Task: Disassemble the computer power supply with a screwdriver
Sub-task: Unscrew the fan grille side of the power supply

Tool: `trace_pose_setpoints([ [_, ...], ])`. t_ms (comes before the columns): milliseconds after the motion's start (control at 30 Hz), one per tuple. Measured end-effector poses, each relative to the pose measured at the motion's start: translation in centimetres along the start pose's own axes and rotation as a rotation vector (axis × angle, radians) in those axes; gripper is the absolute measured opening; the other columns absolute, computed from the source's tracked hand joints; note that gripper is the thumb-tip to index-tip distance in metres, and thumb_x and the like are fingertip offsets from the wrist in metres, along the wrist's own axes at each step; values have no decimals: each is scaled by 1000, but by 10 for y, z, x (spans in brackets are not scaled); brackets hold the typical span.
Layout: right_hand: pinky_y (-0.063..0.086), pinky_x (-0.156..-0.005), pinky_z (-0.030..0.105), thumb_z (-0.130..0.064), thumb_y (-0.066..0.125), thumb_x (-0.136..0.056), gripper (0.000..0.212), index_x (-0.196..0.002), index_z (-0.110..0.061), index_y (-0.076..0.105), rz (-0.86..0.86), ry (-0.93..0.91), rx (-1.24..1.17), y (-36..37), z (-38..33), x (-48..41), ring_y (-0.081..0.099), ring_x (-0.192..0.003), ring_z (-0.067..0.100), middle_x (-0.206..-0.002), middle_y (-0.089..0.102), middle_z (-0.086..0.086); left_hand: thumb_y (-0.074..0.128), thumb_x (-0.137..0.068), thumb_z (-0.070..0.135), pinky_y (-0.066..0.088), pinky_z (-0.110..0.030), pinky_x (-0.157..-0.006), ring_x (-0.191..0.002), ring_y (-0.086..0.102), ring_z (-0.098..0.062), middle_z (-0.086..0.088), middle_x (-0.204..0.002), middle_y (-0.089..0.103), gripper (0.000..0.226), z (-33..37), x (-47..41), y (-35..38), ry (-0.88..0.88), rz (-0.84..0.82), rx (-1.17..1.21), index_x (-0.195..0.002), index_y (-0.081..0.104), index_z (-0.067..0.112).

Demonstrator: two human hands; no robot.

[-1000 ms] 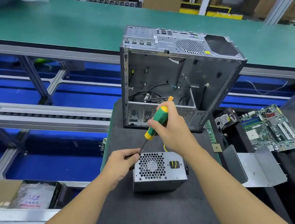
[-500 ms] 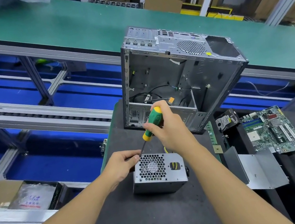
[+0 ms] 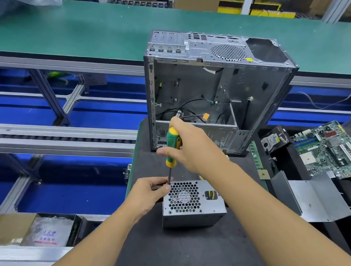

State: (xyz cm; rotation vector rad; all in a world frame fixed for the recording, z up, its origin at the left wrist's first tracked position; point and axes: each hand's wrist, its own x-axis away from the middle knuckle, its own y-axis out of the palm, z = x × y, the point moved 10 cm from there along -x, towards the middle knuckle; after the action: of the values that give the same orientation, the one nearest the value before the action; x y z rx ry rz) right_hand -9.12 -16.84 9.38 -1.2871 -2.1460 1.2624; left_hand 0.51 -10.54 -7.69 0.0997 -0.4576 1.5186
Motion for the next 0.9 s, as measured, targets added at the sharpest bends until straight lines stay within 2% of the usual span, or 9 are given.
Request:
trace_pose_setpoints([
  [100,36,-50,31,-67,48,-90,44,-87,-28,27,-11,46,124,-3,-2,-1,51,-62,20,-70,49,-4,70,-93,24,54,-23,-92,-95,69,2,12,-98,76,21,5,0,-5,-10,35,-186,-114,74,28],
  [200,30,-49,33,-68,30,-96,43,-88,-25,30,40,94,316,-14,-3,-4,49,-63,31,-64,44,-2,74,-90,28,57,-24,-83,-91,70,-5,11,-94,76,18,18,-2,-10,-15,83,-362,-108,76,30],
  [333,20,-46,30,-55,38,-100,39,-88,-18,36,4,90,352,-14,-11,-8,39,-53,20,-62,38,-4,73,-91,27,54,-21,-81,-92,68,-8,7,-96,74,20,26,-3,-7,7,113,-485,-111,74,23],
  [433,24,-47,32,-40,44,-102,29,-91,-14,38,-129,95,231,-9,-11,-10,39,-57,16,-68,42,0,73,-91,29,46,-8,-64,-83,68,-8,4,-87,73,19,22,2,-8,16,150,-436,-109,70,22],
  [567,33,-56,35,-28,44,-102,12,-101,-16,43,-312,64,249,-4,-21,-8,49,-74,24,-88,52,4,75,-88,29,54,-20,-72,-81,70,-9,3,-85,75,16,18,4,-9,26,158,-359,-103,71,23],
  [633,40,-65,38,-26,44,-102,7,-103,-19,45,-381,34,275,-1,-30,-7,52,-84,26,-99,52,5,77,-86,28,53,-19,-67,-76,70,-8,3,-82,75,14,15,0,-9,24,138,-332,-98,72,23],
  [733,49,-78,39,-15,48,-98,17,-110,-25,55,-452,23,273,0,-40,-7,57,-91,27,-110,53,6,80,-82,29,56,-27,-68,-75,70,-12,3,-78,74,13,12,-6,-11,25,95,-308,-92,72,26],
  [833,44,-73,33,-8,49,-92,24,-104,-26,60,-439,75,266,-1,-38,-8,56,-88,23,-109,52,2,82,-80,34,54,-24,-60,-62,65,-2,6,-71,72,15,14,-11,-13,51,47,-339,-88,71,30],
  [900,41,-67,30,-21,53,-95,14,-104,-20,64,-361,86,234,-1,-39,-11,54,-85,20,-100,57,-1,83,-79,35,55,-24,-59,-60,65,2,6,-70,72,15,16,-13,-12,71,22,-358,-87,70,29],
])
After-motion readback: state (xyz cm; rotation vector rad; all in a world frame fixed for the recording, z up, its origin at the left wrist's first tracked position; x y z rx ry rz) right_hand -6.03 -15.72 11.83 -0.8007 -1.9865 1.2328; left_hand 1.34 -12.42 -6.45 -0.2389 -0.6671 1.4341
